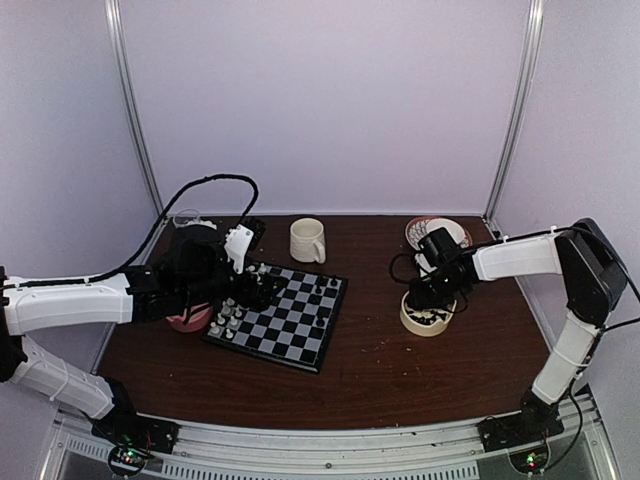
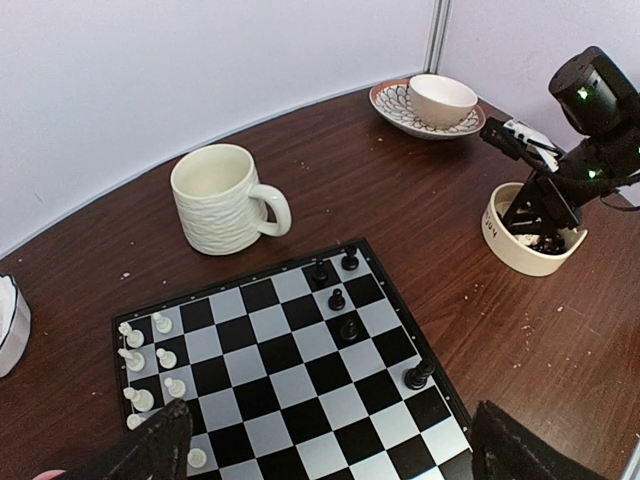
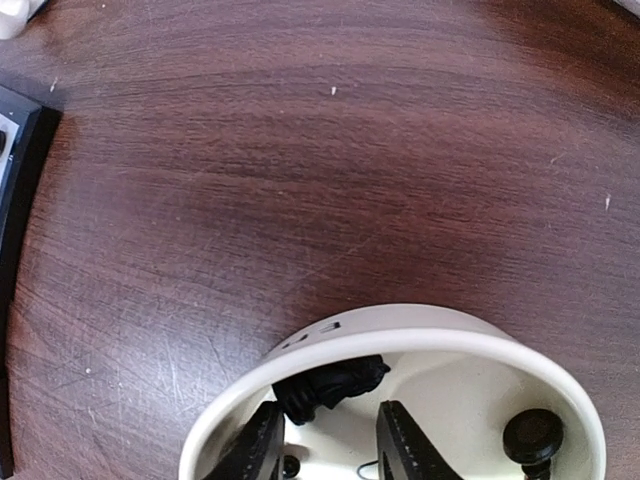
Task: Set up the chess pieces on the board
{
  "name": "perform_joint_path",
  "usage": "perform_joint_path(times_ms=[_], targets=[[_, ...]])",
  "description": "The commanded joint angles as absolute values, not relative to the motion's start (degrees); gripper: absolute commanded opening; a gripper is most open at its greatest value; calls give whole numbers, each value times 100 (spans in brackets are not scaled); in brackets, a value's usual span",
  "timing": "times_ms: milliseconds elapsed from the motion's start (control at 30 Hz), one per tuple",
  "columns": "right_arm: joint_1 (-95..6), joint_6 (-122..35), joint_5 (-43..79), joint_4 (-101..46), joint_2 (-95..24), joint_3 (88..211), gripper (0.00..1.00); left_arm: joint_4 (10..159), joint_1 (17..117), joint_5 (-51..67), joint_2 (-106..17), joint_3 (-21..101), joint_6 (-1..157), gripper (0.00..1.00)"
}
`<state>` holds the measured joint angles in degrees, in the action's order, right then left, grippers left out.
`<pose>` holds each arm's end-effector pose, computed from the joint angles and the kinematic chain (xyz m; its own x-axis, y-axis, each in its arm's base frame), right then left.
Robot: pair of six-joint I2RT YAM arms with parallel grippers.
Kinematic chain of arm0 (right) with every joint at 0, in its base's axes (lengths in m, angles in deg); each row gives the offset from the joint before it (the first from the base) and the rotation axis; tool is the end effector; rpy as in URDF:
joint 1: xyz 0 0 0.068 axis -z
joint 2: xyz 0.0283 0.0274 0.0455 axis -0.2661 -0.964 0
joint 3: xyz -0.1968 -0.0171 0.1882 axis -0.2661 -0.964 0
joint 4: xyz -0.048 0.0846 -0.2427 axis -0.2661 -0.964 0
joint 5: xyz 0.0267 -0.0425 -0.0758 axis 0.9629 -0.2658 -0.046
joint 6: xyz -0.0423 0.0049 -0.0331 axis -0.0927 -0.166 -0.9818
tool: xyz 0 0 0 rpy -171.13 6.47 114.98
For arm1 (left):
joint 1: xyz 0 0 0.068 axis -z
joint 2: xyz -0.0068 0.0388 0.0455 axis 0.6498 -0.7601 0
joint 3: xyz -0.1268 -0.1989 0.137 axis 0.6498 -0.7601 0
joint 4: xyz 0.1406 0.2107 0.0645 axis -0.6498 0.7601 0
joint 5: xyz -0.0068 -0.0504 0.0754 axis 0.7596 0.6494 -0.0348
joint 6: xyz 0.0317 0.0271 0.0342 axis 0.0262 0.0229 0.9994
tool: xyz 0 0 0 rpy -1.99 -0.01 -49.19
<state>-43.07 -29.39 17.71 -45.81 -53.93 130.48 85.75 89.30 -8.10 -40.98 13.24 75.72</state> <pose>0.2944 0.1592 0.1542 -0.9127 -0.0775 -0.4012 -0.1985 0.9423 0.2697 0.1910 -0.2103 0.2615 -0.4349 0.1330 -0.8906 0.5724 0.8044 -0.1594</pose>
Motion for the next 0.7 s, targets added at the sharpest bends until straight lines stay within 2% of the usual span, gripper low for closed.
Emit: perform_joint_path(times_ms=[0, 333, 500, 667], targets=[[-4347, -3036, 1386, -4834, -5335, 13134, 36, 8501, 8966, -842, -4045, 1480, 7650, 97], [-4347, -3148, 371, -5073, -4547, 12743, 39, 8510, 8966, -851, -4041, 1480, 7662, 97], [-4347, -3162, 585, -4701, -4184, 12496, 39, 8501, 8966, -842, -4080, 1492, 7662, 97], [-4347, -3081, 999, -4466, -4596, 12705, 39, 8501, 8966, -842, -4097, 1496, 7658, 97]])
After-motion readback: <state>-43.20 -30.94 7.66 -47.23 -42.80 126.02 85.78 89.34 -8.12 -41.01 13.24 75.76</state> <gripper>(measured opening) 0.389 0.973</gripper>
